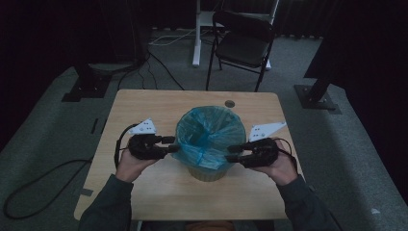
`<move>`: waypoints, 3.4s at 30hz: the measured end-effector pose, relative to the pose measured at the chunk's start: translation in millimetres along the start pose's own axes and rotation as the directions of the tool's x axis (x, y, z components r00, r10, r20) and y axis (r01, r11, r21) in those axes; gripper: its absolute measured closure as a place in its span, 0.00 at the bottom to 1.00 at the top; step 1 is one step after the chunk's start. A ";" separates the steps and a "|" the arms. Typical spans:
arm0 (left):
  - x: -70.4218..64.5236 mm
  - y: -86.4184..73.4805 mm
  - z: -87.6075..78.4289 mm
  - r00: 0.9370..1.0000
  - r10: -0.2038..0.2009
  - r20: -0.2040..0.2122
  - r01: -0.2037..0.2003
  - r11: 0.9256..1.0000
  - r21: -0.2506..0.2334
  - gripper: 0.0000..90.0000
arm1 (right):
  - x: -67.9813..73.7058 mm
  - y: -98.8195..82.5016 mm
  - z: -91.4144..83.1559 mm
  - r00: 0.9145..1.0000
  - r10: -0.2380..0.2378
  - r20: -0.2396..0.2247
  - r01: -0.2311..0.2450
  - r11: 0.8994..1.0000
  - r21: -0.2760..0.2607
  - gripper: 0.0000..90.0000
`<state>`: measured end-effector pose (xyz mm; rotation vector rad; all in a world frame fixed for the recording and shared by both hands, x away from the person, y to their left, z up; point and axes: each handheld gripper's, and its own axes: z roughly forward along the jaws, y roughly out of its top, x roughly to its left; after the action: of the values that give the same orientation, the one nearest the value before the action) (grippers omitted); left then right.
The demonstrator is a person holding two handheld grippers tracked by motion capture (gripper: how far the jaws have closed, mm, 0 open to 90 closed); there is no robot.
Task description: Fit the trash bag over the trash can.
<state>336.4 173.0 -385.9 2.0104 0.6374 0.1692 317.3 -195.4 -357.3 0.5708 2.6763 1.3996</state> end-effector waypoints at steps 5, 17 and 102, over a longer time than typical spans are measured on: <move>-2.6 -1.9 0.5 1.000 0.013 0.014 -0.013 1.000 0.013 0.64 | 0.8 -0.1 3.3 1.000 -0.002 -0.008 0.002 1.000 0.006 0.68; -10.2 -3.0 1.0 0.999 0.037 0.025 -0.038 0.999 0.028 0.65 | 4.7 0.4 5.4 1.000 -0.011 -0.013 0.011 1.000 0.001 0.72; -17.4 -24.9 35.1 0.995 0.028 0.094 -0.039 0.992 0.118 0.95 | -2.4 -37.8 17.8 0.996 0.054 -0.077 -0.050 0.997 0.053 1.00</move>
<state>325.5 146.5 -422.4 2.1322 0.5668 0.0583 312.6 -201.9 -398.4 0.6068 2.7850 1.3984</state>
